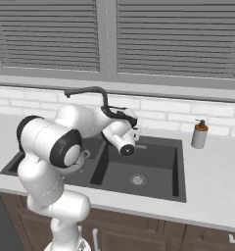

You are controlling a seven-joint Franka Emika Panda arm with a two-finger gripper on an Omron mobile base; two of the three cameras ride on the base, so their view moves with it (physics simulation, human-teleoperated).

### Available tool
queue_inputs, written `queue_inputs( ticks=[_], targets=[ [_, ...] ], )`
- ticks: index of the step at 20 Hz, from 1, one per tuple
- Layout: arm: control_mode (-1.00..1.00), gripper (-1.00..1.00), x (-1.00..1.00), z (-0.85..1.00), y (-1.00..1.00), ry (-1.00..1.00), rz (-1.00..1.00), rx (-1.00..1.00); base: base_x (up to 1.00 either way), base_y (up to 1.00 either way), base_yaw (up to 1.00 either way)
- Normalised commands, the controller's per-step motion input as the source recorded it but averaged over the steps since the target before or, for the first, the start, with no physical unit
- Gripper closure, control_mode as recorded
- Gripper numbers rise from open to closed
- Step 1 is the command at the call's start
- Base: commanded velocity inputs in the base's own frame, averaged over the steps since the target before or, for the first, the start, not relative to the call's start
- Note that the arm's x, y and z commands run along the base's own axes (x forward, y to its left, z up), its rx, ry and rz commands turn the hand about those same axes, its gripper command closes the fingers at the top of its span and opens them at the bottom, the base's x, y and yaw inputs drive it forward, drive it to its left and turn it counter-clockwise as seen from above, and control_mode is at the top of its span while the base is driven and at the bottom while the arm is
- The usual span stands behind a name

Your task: Put the colander in the sink, put the pear in the colander, and turn on the sink faucet and pour water over the colander.

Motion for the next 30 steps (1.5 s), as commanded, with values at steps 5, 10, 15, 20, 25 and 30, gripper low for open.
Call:
queue_inputs(
  ticks=[5, 10, 15, 20, 25, 30],
  targets=[
    [-1.00, -1.00, 0.19, -0.06, 0.00, 0.00, 0.00, 0.00, 0.00, 0.00, 0.00],
    [-1.00, -1.00, 0.21, -0.13, 0.00, 0.00, 0.00, 0.00, 0.00, 0.00, 0.00],
    [-1.00, -1.00, 0.26, -0.20, 0.00, 0.00, 0.00, 0.00, 0.00, 0.00, 0.00],
    [-1.00, -1.00, 0.25, -0.07, 0.00, 0.00, 0.00, 0.00, 0.00, 0.00, 0.00],
    [-1.00, -1.00, 0.30, 0.00, 0.00, 0.00, 0.00, 0.00, 0.00, 0.00, 0.00],
    [-1.00, -1.00, 0.39, 0.00, 0.00, 0.00, 0.00, 0.00, 0.00, 0.00, 0.00]
  ],
)
